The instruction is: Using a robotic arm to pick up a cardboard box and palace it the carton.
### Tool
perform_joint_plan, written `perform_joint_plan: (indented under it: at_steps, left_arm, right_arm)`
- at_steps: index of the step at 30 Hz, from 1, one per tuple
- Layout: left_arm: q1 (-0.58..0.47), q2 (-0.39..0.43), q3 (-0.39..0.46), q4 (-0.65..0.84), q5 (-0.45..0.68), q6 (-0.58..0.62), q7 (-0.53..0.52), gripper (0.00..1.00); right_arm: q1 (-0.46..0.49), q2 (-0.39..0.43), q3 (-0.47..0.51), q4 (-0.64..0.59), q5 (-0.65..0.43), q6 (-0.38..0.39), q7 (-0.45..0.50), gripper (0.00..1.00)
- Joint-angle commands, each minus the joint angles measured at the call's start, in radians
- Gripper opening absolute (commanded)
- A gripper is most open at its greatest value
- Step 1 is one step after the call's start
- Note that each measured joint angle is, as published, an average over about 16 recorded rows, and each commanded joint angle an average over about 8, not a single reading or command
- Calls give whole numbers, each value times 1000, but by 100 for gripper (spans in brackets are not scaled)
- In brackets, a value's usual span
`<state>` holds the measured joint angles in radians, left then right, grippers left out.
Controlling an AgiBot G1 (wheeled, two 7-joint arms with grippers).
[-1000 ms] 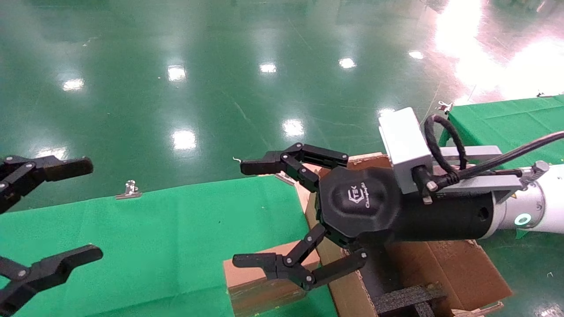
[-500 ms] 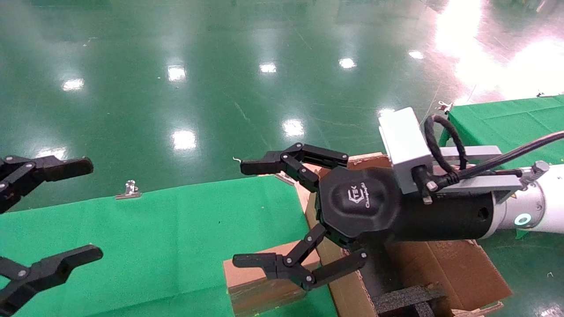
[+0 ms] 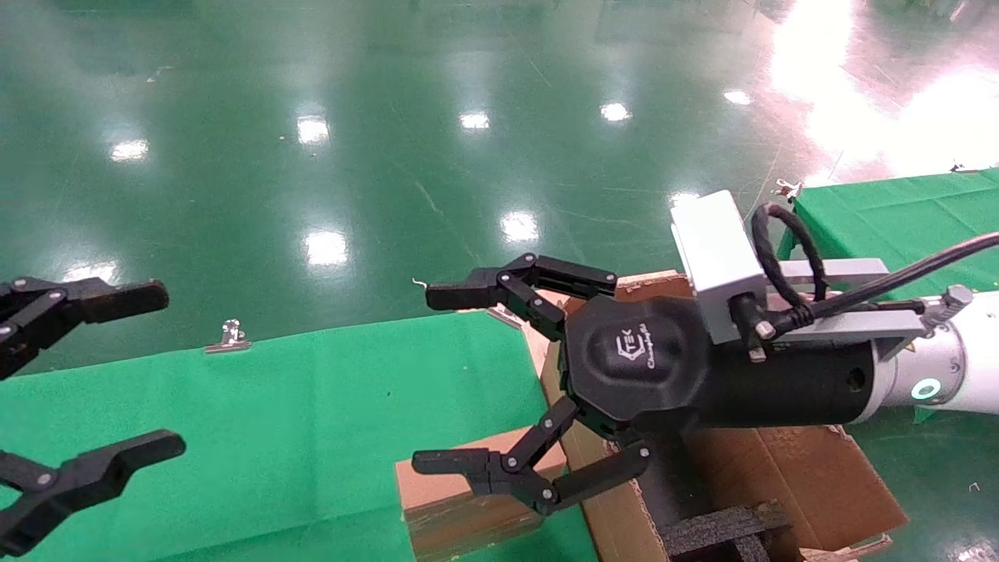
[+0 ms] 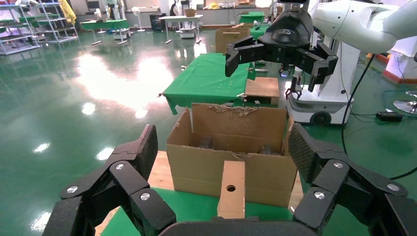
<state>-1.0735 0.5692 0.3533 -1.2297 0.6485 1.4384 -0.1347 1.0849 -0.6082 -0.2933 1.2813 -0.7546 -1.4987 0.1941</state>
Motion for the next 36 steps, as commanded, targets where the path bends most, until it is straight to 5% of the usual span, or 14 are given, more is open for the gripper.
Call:
perform_joint_plan:
  at_steps: [1,14,36]
  left_arm:
    - [0,0,0,0,0,0,0,0]
    - [0,0,0,0,0,0,0,0]
    - [0,0,0,0,0,0,0,0]
  right_arm:
    - [-2,1,0,0,2,-1,1,100]
    - [150,-28,-148,-34,-300,-56,34,100]
    - [465,-290,-520,-201,-785,-71,-26,100]
